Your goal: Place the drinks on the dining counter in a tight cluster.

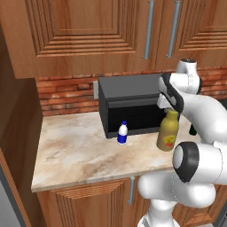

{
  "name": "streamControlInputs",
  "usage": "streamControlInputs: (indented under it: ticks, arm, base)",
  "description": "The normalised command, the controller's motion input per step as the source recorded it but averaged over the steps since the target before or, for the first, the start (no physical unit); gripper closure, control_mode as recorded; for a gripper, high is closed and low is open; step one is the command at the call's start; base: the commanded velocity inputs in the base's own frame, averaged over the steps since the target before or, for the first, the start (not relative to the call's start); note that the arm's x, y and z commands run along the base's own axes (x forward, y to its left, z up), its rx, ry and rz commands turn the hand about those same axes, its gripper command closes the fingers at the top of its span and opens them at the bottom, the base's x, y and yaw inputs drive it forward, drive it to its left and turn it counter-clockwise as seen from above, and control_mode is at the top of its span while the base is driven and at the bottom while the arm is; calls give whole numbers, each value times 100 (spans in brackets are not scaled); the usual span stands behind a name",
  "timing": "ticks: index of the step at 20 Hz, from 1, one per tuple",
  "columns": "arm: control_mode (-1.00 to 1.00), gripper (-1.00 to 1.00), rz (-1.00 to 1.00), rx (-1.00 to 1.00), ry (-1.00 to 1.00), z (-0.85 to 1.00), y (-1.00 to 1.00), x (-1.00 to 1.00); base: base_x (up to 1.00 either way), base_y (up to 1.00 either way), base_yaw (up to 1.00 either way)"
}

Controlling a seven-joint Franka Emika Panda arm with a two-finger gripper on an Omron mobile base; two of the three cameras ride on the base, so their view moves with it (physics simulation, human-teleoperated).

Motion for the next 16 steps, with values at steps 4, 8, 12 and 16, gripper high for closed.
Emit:
streamControlInputs:
  ticks: [4, 8, 12, 16]
  arm:
    - [-100, 100, 0, 0, -6, 74, 37, -58]
    - [-100, 100, 0, 0, 0, 47, 33, -40]
    - [-100, 100, 0, 0, -2, 16, 2, -55]
    - [-100, 100, 0, 0, -4, 29, 0, -62]
  base:
    - [0, 0, 0]
    - [0, 0, 0]
    - [0, 0, 0]
    - [0, 0, 0]
